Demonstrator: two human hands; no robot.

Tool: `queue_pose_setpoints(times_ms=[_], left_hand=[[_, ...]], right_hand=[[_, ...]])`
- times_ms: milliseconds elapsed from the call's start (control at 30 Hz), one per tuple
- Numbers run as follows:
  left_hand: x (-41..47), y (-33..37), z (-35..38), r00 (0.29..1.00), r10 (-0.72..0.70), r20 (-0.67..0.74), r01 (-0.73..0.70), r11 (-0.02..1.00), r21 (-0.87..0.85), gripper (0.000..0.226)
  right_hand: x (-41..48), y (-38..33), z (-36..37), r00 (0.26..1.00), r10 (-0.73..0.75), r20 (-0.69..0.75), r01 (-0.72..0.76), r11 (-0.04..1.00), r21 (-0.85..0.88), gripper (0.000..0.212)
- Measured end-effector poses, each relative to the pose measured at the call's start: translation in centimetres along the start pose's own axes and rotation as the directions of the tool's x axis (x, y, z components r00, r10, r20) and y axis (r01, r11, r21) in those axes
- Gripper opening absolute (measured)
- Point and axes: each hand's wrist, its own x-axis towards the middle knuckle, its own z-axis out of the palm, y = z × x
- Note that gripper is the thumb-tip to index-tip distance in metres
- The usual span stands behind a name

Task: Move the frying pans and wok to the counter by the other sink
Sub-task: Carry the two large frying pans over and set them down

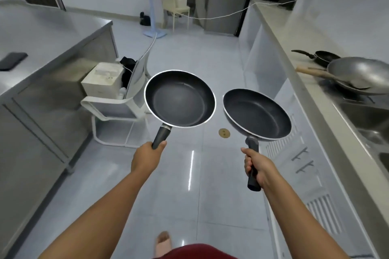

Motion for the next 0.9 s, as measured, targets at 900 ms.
queue_pose_setpoints(times_ms=[900], left_hand=[[48.9,30.3,15.5,0.988,0.069,0.139,-0.059,0.996,-0.072,0.051]], right_hand=[[37.1,-36.4,12.1,0.989,-0.074,-0.124,0.083,0.994,0.069,0.032]])
